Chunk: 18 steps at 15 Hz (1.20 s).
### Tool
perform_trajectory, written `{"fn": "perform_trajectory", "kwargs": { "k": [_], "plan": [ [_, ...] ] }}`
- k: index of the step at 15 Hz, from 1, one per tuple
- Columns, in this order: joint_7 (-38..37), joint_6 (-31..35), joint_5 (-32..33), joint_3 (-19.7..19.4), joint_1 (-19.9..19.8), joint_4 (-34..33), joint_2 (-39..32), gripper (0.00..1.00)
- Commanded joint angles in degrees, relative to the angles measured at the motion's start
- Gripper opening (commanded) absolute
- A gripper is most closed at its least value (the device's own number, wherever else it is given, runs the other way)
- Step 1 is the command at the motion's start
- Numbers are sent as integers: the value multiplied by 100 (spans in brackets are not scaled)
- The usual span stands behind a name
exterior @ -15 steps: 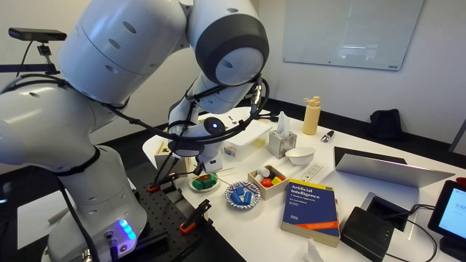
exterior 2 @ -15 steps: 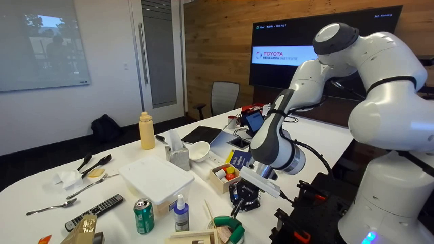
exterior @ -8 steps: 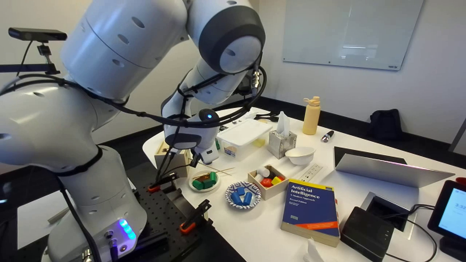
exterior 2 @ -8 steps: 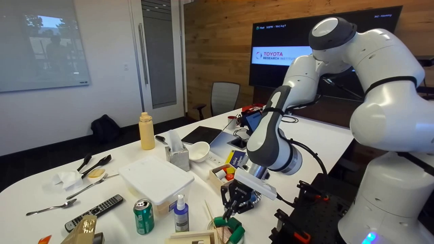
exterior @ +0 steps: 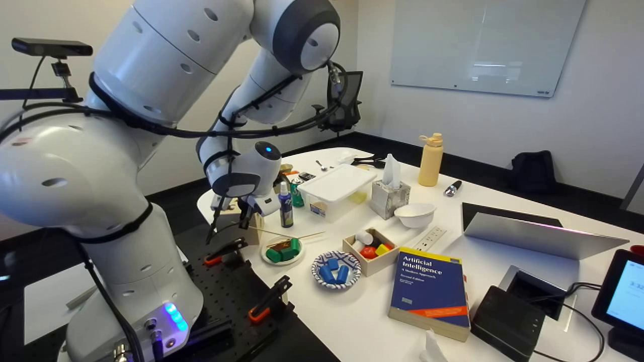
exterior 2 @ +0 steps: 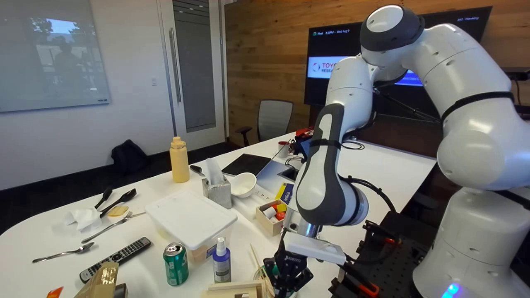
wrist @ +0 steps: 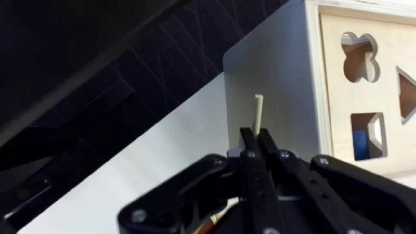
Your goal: Use the chopstick to stir in the bowl
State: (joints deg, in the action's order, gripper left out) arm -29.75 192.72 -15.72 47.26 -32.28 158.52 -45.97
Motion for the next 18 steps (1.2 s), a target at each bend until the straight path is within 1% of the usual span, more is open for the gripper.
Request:
{"fn": "perform_trajectory", "kwargs": {
  "k": [1, 2, 3, 7, 8, 11, 14, 18],
  "plan": [
    [-159, -595, -309, -561, 947, -62, 983, 1],
    [-154, -729, -359, -752, 1192, -81, 1186, 1],
    [-104, -826, -392, -1047, 1512, -147, 1334, 1],
    [45, -1071, -368, -2062, 2559, -378, 1670, 1],
    [68, -1098, -358, -2337, 2825, -449, 1680, 1],
    [107, -992, -352, -2975, 3431, -675, 1506, 1],
    [112, -835, -356, -3361, 3766, -903, 1276, 1],
    [140, -805, -345, -3415, 3784, -1237, 1011, 1]
  ]
}}
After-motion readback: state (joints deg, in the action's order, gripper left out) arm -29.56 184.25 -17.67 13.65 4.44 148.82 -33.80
